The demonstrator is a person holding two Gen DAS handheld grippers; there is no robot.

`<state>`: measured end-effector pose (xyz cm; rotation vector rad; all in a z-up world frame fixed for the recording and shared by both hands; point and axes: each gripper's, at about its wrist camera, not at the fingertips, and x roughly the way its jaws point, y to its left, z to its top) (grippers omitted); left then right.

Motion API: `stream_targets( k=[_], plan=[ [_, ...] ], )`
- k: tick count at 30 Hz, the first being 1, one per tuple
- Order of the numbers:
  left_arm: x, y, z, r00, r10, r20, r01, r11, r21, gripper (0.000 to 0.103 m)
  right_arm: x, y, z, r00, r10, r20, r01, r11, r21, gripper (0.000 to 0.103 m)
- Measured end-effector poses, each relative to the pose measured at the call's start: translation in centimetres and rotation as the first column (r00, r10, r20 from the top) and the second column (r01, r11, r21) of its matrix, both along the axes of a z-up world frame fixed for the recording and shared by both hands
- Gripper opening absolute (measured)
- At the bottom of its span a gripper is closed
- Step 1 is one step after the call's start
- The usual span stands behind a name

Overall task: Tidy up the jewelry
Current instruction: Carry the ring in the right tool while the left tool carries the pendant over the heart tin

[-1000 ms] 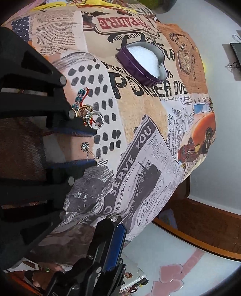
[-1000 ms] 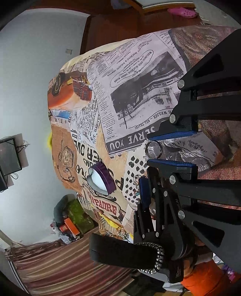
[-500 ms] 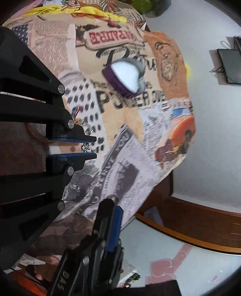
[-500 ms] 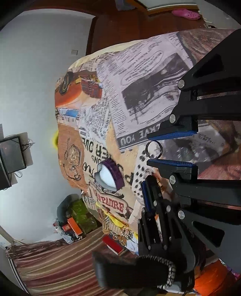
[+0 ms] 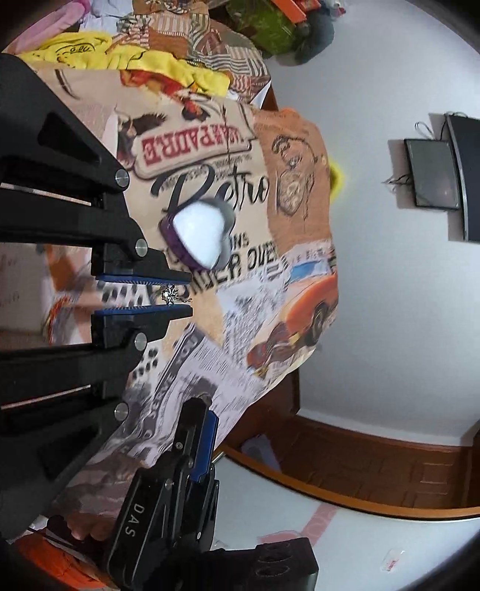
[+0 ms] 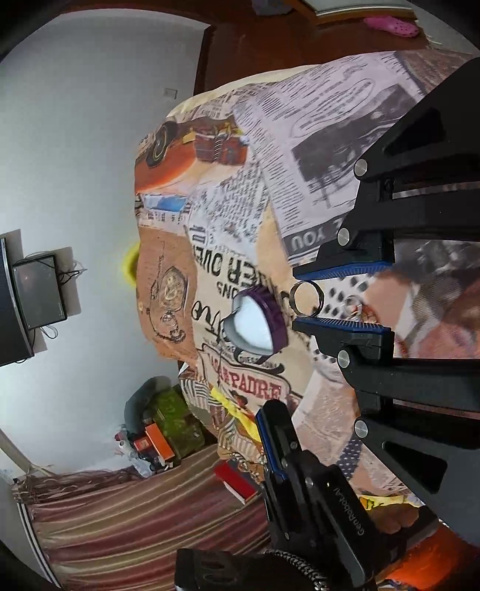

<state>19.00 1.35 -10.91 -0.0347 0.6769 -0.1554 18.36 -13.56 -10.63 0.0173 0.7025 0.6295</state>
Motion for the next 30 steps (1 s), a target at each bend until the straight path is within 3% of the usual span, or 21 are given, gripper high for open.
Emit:
stream_targets(
  k=[14, 30],
  plan=[
    [3.9, 5.5, -0.7, 0.997, 0.075, 0.004, -0.074, 0.996, -0.049, 0.008, 2.7, 4.8, 1.2, 0.996, 0.059, 0.06, -0.058, 0.998, -0.023, 0.019],
    [9.7, 7.6, -3.8, 0.996, 0.043, -0.083, -0.048, 0.997, -0.064, 0.008, 8.3, 8.4, -1.3, 0.994, 0.11, 0.004, -0.109, 0.987, -0.115, 0.019]
  ],
)
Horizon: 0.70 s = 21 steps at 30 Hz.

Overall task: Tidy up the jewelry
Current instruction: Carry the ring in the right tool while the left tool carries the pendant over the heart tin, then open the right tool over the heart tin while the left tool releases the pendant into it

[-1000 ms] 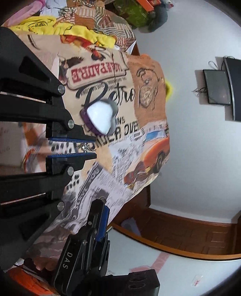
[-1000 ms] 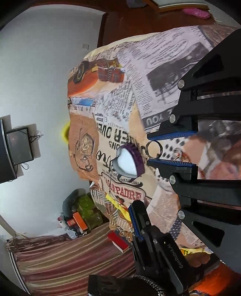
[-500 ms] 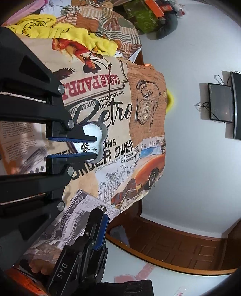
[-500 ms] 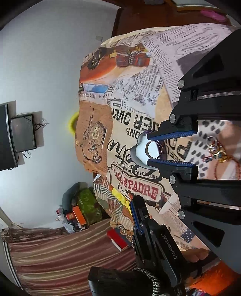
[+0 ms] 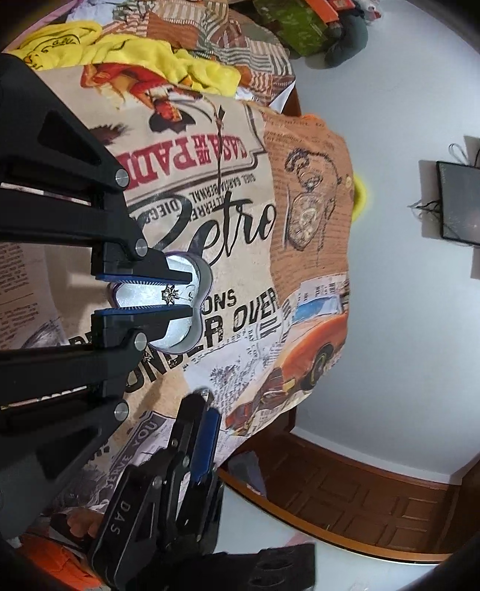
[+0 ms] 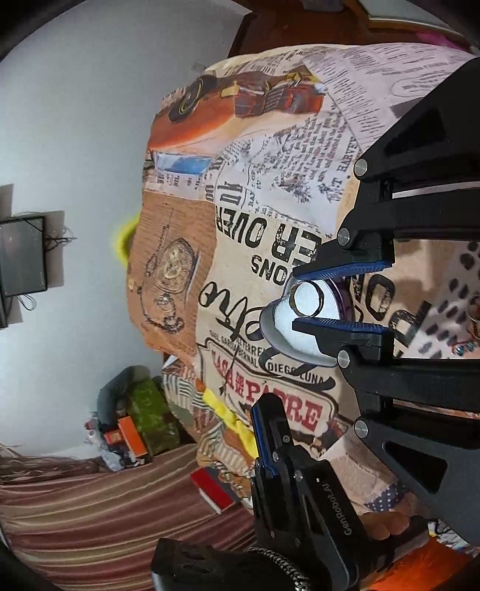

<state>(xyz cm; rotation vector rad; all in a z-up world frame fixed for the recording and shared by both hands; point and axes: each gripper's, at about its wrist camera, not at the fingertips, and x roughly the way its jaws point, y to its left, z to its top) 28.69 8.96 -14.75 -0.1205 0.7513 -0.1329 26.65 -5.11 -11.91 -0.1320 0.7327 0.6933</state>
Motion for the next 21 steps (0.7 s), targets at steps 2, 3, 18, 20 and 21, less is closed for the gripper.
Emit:
stream_targets(
  k=[2, 3, 18, 20, 21],
  plan=[
    [0.7, -0.1, -0.7, 1.0, -0.005, -0.02, 0.005, 1.0, 0.003, 0.008, 0.6, 0.6, -0.4, 1.0, 0.019, -0.014, -0.019, 1.0, -0.019, 0.019],
    [1.1, -0.1, -1.2, 0.999, -0.01, -0.034, 0.01, 1.0, 0.0, 0.008, 0.9, 1.0, -0.7, 0.999, 0.026, -0.02, -0.026, 0.999, -0.033, 0.019],
    [3.7, 0.4, -5.0, 0.989, -0.036, -0.141, 0.032, 0.999, -0.027, 0.008, 3.6, 2.9, -3.7, 0.988, 0.089, -0.124, -0.102, 0.989, -0.103, 0.019],
    [3.8, 0.4, -5.1, 0.989, -0.036, -0.145, 0.032, 0.999, -0.03, 0.008, 3.6, 3.1, -3.8, 0.988, 0.095, -0.121, -0.108, 0.988, -0.109, 0.019],
    [3.8, 0.5, -5.2, 0.988, -0.035, -0.147, 0.031, 0.999, -0.034, 0.008, 3.5, 3.2, -3.9, 0.988, 0.097, -0.118, -0.111, 0.987, -0.114, 0.019]
  ],
)
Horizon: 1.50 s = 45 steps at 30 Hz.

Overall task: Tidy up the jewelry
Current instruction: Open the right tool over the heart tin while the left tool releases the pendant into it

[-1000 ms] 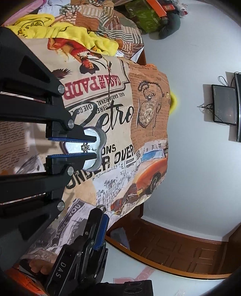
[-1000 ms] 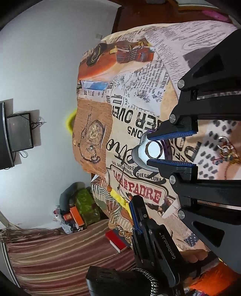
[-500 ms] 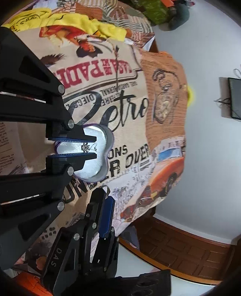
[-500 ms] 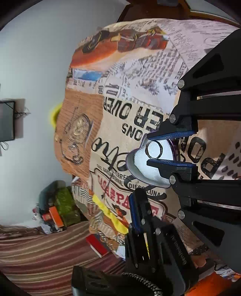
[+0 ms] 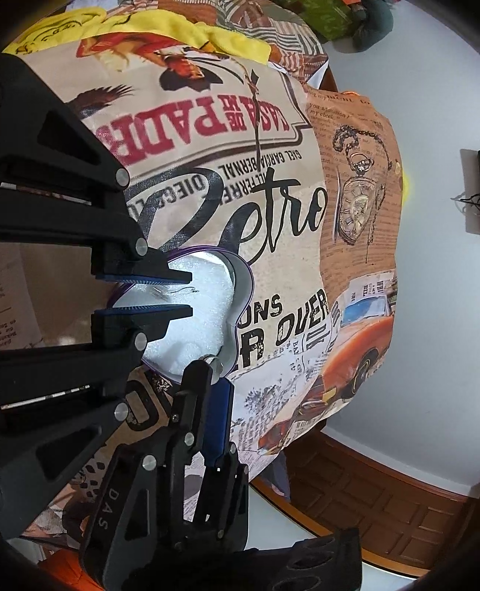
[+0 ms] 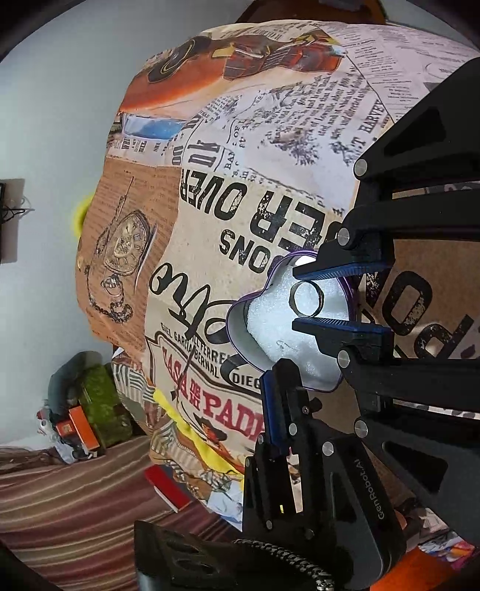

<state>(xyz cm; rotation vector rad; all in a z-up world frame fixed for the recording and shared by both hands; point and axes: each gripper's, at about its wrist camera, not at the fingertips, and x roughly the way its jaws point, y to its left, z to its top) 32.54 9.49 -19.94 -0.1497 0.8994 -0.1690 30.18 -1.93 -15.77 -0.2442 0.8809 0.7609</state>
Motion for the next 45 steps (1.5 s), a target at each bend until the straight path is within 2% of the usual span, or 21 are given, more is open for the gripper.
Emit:
stream_targets(
  k=[5, 12, 18, 22, 30, 32, 34, 39, 45],
  plan=[
    [0.1, 0.4, -0.1, 1.0, 0.01, -0.008, -0.011, 1.0, -0.026, 0.008, 0.1, 0.6, -0.3, 1.0, 0.016, 0.013, -0.016, 1.0, -0.02, 0.019],
    [-0.7, 0.6, 1.0, 1.0, 0.017, 0.015, -0.017, 1.0, -0.003, 0.009, -0.5, 1.4, -0.4, 0.998, 0.055, 0.042, -0.053, 0.998, -0.047, 0.019],
    [-2.0, 0.6, 3.0, 0.998, 0.035, 0.048, -0.037, 0.999, 0.025, 0.011, -1.2, 1.1, 0.3, 0.997, 0.048, 0.057, -0.044, 0.997, -0.065, 0.025],
    [-3.4, 0.3, 4.5, 0.996, 0.042, 0.079, -0.046, 0.997, 0.054, 0.018, -1.6, -0.2, 1.8, 0.998, 0.013, 0.069, -0.011, 0.999, -0.042, 0.025],
    [-6.8, -1.6, 7.3, 0.992, 0.024, 0.124, -0.037, 0.994, 0.105, 0.021, -4.1, -4.1, 5.6, 0.99, -0.072, 0.125, 0.071, 0.997, 0.015, 0.026],
    [-7.8, -2.1, 7.8, 0.991, 0.017, 0.134, -0.033, 0.993, 0.115, 0.032, -5.0, -4.9, 6.2, 0.985, -0.093, 0.145, 0.091, 0.996, 0.018, 0.027],
    [-8.8, -2.9, 8.1, 0.989, 0.005, 0.145, -0.023, 0.992, 0.122, 0.036, -5.9, -5.6, 6.5, 0.982, -0.103, 0.156, 0.101, 0.995, 0.02, 0.027],
    [-10.5, -4.6, 7.4, 0.993, -0.021, 0.116, 0.007, 0.992, 0.124, 0.036, -8.4, -7.0, 6.5, 0.977, -0.123, 0.174, 0.122, 0.992, 0.016, 0.027],
    [-12.3, -6.9, 4.5, 0.998, -0.058, 0.032, 0.054, 0.992, 0.117, 0.036, -10.9, -8.3, 5.4, 0.976, -0.137, 0.171, 0.139, 0.99, -0.003, 0.027]
  ],
)
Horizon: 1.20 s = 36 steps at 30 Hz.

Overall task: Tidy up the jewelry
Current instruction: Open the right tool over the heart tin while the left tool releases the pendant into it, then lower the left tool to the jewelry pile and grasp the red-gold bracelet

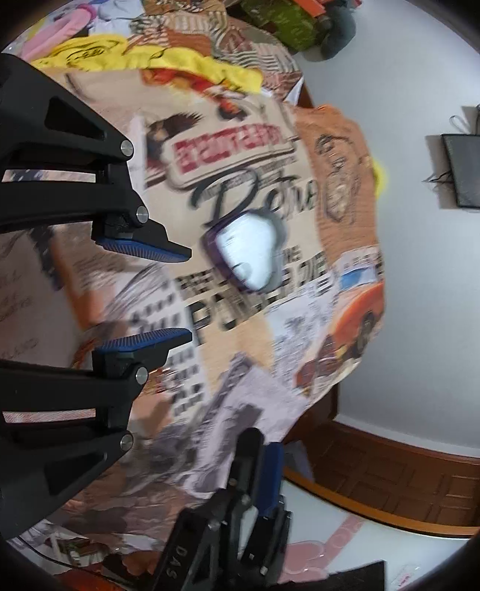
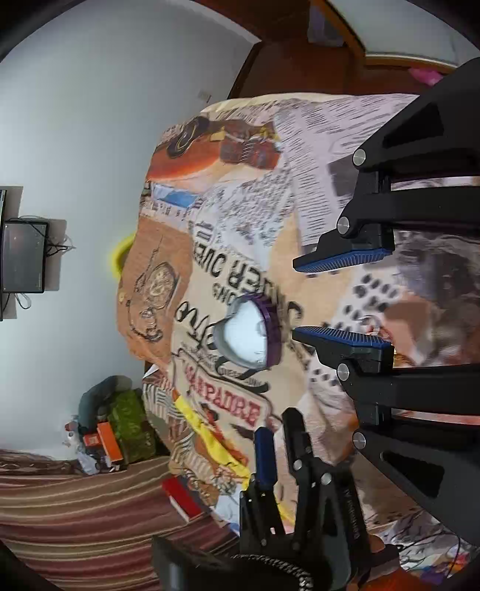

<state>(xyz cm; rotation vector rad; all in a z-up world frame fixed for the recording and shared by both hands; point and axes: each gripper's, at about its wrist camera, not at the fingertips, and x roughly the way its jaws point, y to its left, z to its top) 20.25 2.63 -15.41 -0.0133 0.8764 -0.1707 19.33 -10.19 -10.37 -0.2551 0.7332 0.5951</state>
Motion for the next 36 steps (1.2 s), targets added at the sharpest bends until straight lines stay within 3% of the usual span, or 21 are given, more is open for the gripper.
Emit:
stream_targets(
  k=[11, 23, 25, 27, 29, 31, 36],
  plan=[
    [-1.2, -3.0, -4.8, 0.991, -0.053, -0.125, 0.053, 0.999, 0.002, 0.036, -2.5, -2.1, -3.1, 0.999, -0.033, -0.041, 0.031, 0.999, -0.041, 0.027],
    [-0.5, -5.0, -5.5, 0.992, -0.082, -0.101, 0.086, 0.996, 0.039, 0.04, -3.1, -3.3, -4.9, 0.995, -0.047, -0.085, 0.044, 0.998, -0.043, 0.027],
    [-0.5, -4.7, -5.8, 0.992, -0.082, -0.093, 0.084, 0.996, 0.017, 0.039, -3.2, -3.3, -4.8, 0.995, -0.045, -0.087, 0.042, 0.998, -0.037, 0.027],
    [-0.5, -4.1, -5.9, 0.993, -0.072, -0.09, 0.07, 0.997, -0.026, 0.035, -3.1, -3.2, -4.9, 0.995, -0.044, -0.091, 0.042, 0.999, -0.03, 0.027],
    [-0.5, -3.7, -6.0, 0.995, -0.047, -0.091, 0.043, 0.998, -0.043, 0.016, -3.1, -3.0, -5.0, 0.994, -0.043, -0.097, 0.041, 0.999, -0.027, 0.027],
    [-0.4, -3.2, -5.9, 0.995, -0.018, -0.095, 0.012, 0.998, -0.062, 0.007, -3.0, -2.9, -5.1, 0.994, -0.042, -0.103, 0.039, 0.999, -0.026, 0.028],
    [-1.1, -2.6, -5.3, 0.997, 0.008, -0.079, -0.014, 0.997, -0.074, 0.004, -3.2, -2.2, -6.0, 0.99, -0.02, -0.138, 0.017, 1.0, -0.025, 0.027]
  ],
)
